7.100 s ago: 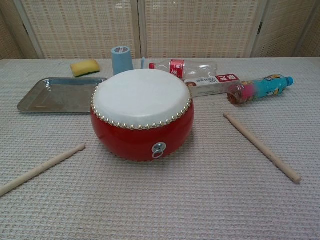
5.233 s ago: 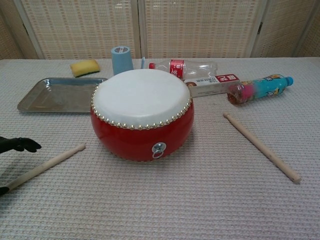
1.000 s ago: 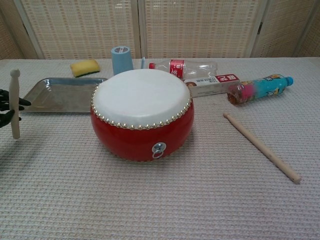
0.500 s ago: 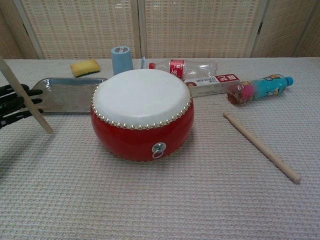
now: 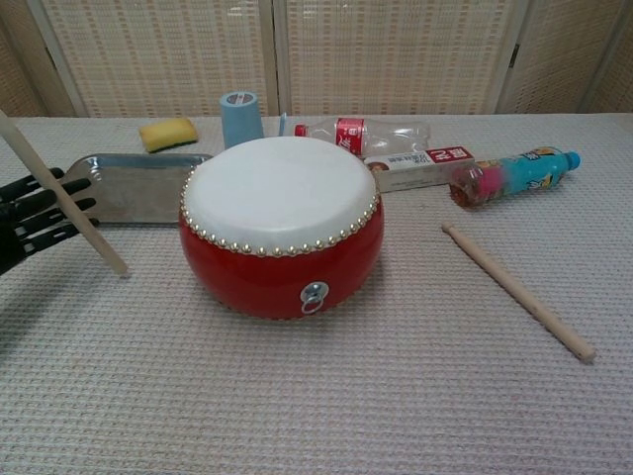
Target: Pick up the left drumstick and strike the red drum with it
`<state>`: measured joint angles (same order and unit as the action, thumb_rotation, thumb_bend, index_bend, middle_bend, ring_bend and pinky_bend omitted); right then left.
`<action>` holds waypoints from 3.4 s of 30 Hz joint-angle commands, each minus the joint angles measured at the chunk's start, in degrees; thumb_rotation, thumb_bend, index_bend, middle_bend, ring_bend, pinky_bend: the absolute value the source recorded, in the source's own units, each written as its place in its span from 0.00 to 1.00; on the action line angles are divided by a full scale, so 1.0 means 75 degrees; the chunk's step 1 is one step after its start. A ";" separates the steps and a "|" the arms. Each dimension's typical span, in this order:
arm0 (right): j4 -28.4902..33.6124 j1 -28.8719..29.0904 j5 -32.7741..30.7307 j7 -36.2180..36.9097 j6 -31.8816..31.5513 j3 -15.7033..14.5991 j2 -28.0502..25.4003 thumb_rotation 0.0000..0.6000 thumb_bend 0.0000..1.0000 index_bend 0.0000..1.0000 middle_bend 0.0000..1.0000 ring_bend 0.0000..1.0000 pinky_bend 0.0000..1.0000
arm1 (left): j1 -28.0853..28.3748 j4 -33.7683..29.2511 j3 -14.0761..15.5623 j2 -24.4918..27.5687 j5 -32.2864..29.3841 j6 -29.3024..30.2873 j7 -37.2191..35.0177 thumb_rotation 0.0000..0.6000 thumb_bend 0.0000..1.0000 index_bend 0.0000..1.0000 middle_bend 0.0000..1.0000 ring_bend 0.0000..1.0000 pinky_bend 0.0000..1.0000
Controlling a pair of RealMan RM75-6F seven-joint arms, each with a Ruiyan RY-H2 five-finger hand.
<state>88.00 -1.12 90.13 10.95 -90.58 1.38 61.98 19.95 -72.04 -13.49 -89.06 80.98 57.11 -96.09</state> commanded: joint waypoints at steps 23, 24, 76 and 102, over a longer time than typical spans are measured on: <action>0.0010 -0.0013 -0.0008 -0.0016 -0.0007 0.0010 0.0001 1.00 0.00 0.00 0.00 0.00 0.00 | 0.0006 0.1184 0.0687 -0.0668 0.0505 0.0920 -0.0974 1.00 0.53 0.40 0.38 0.36 0.45; 0.0010 -0.0014 -0.0007 -0.0017 -0.0011 0.0012 0.0001 1.00 0.00 0.00 0.00 0.00 0.00 | 0.0010 0.1176 0.0692 -0.0687 0.0504 0.0950 -0.0949 1.00 0.53 0.40 0.39 0.37 0.46; 0.0001 -0.0045 -0.0112 -0.0008 0.0027 0.0048 0.0013 1.00 0.00 0.00 0.00 0.00 0.00 | 0.0225 0.1436 0.1428 -0.1511 0.0674 0.1388 0.2080 1.00 0.54 0.56 0.53 0.47 0.52; 0.0062 -0.0045 -0.0081 -0.0045 0.0006 0.0054 0.0005 1.00 0.00 0.00 0.00 0.00 0.00 | 0.0276 0.1568 0.1159 -0.1605 0.0329 0.1054 0.1601 1.00 0.55 0.95 0.99 0.93 0.87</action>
<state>88.46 -1.46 89.52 10.62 -90.54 1.79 62.02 22.04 -60.31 -4.76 -101.06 83.48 65.01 -84.12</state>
